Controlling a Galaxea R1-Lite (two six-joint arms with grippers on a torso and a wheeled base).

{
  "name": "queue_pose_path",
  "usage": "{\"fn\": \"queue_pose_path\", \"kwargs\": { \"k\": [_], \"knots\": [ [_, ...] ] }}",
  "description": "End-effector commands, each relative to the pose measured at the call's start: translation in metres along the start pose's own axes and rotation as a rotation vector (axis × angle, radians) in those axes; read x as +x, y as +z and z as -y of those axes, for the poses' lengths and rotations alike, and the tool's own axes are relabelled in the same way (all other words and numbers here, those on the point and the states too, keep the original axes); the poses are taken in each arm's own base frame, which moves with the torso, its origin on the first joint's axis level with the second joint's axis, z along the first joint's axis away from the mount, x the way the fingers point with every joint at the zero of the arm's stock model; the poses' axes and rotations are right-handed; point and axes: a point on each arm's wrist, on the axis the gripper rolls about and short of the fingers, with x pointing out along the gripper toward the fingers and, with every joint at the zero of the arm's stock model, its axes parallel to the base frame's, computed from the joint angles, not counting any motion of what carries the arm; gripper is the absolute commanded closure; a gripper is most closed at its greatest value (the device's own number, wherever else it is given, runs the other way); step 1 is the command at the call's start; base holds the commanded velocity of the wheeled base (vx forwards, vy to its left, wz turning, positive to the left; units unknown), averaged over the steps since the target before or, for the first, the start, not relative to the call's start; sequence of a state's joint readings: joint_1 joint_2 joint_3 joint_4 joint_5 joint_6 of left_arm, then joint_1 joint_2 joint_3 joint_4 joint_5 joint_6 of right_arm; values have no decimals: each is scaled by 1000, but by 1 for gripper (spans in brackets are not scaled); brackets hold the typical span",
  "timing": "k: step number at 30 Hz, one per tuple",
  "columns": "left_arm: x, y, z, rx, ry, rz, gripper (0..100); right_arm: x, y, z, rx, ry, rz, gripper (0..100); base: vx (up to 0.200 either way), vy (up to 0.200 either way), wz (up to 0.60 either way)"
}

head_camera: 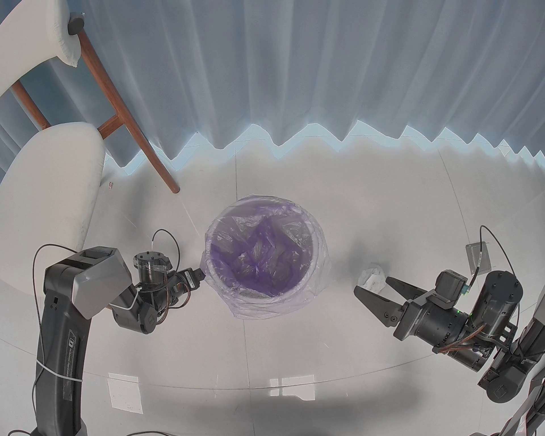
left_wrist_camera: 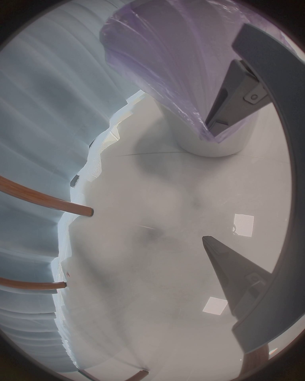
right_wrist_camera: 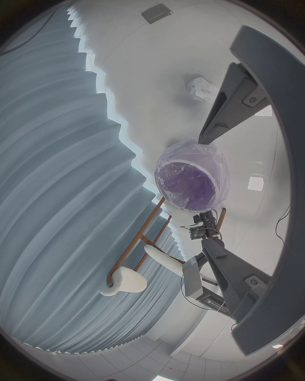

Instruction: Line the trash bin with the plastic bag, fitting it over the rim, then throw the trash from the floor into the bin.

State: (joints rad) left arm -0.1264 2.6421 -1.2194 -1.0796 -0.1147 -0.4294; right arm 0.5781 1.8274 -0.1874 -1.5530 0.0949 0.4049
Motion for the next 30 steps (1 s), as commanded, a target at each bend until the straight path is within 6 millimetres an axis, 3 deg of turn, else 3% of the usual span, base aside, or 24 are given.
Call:
{"fn": "queue_pose_path", "kwargs": {
  "k": [1,10,20,27,29,30],
  "knots": [
    [4,-8,-4,-1,5,-13,0,0,1,0,-2,3,6,0,0,0,0],
    [9,-14,-9,0,28,-5,0,0,1,-1,-3,5,11,0,0,0,0],
    [7,-9,0,-1,19,60,0,0,1,-1,-4,5,11,0,0,0,0],
    [-4,19,20,12,-51,191,0,-1,3,-1,-5,7,18,0,0,0,0],
    [-20,37,31,16,-67,219,0,-1,3,-1,-5,7,16,0,0,0,0],
    [-20,37,31,16,-67,219,0,-1,3,-1,-5,7,16,0,0,0,0]
  ]
}}
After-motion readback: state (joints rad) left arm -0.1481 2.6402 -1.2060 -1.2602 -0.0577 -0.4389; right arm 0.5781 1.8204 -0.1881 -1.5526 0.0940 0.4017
